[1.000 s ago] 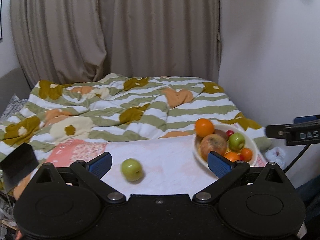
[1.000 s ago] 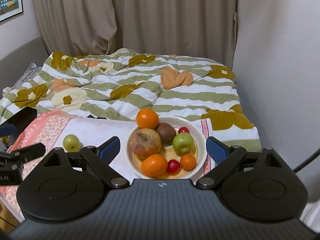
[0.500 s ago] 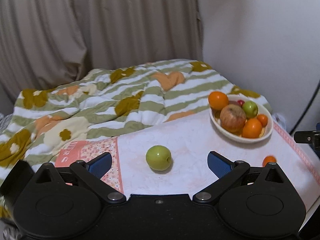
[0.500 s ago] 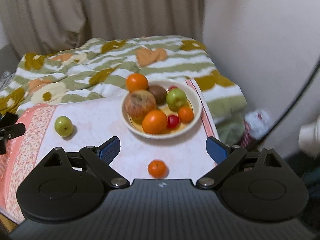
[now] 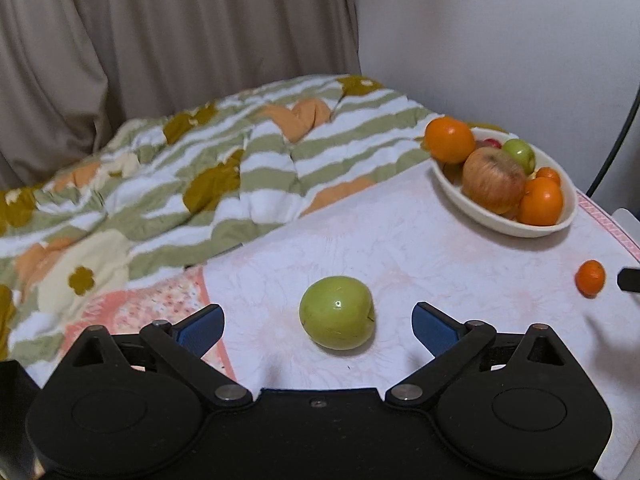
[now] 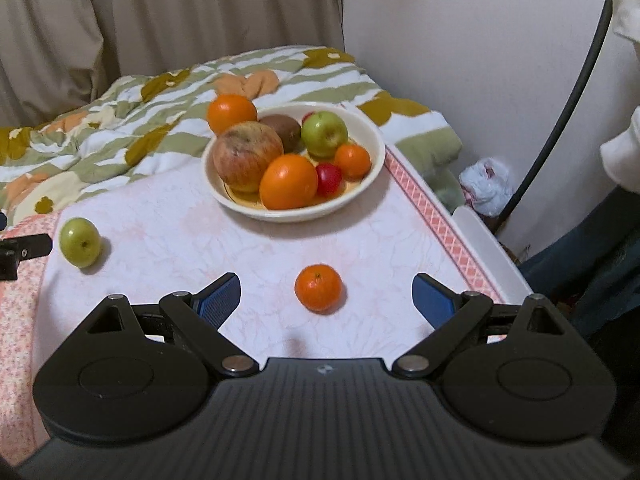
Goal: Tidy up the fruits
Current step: 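Grasp the green apple with the left tool while the right tool grasps the last mandarin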
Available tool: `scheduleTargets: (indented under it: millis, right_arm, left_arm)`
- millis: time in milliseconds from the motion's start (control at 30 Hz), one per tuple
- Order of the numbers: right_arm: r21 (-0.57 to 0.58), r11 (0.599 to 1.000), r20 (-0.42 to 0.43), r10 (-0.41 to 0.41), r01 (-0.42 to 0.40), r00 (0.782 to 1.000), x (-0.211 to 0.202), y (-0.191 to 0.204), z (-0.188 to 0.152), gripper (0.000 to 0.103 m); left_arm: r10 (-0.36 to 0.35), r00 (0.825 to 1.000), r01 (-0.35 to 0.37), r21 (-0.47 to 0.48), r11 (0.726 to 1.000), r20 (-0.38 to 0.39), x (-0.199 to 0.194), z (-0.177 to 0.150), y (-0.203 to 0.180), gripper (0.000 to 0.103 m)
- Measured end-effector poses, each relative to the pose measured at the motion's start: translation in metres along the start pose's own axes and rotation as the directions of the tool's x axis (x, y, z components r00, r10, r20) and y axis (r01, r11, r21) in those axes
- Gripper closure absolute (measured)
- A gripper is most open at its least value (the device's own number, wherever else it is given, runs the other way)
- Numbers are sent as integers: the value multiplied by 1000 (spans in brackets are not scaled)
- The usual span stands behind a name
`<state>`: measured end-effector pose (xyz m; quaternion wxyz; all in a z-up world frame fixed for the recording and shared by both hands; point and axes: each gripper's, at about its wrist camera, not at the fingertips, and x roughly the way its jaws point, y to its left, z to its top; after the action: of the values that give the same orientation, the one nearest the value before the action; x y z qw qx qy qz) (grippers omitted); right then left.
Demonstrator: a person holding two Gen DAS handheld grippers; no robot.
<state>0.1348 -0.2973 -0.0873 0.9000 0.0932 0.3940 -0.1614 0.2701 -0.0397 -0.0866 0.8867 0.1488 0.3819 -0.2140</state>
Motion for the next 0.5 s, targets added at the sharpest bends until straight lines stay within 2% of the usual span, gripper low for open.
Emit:
scheduleTargets:
  millis: [33, 100, 233, 367, 500]
  right_arm:
    - [3, 1000, -8, -1, 1, 1000, 5, 1, -1, 0]
    - [5, 1000, -20, -1, 1, 1000, 15, 1, -3, 0]
    - [0, 1000, -42, 1, -1, 999, 33, 5, -5, 0]
    - [-18, 1000, -59, 6, -7, 998, 43, 10, -7, 0]
    - [-45, 999, -74, 13, -16, 997, 51, 16, -7, 0]
  left_arm:
    - [-8, 1000, 8, -10, 1000, -10, 7, 1, 3, 3]
    - [-25, 999, 25, -26, 999, -30, 18, 1, 6, 12]
    - [-72, 996, 68, -66, 995, -59, 35, -1, 10, 19]
    - [-83, 994, 77, -74, 994, -70, 44, -2, 9, 25]
    - [-103, 992, 97, -91, 991, -67, 48, -2, 13, 35]
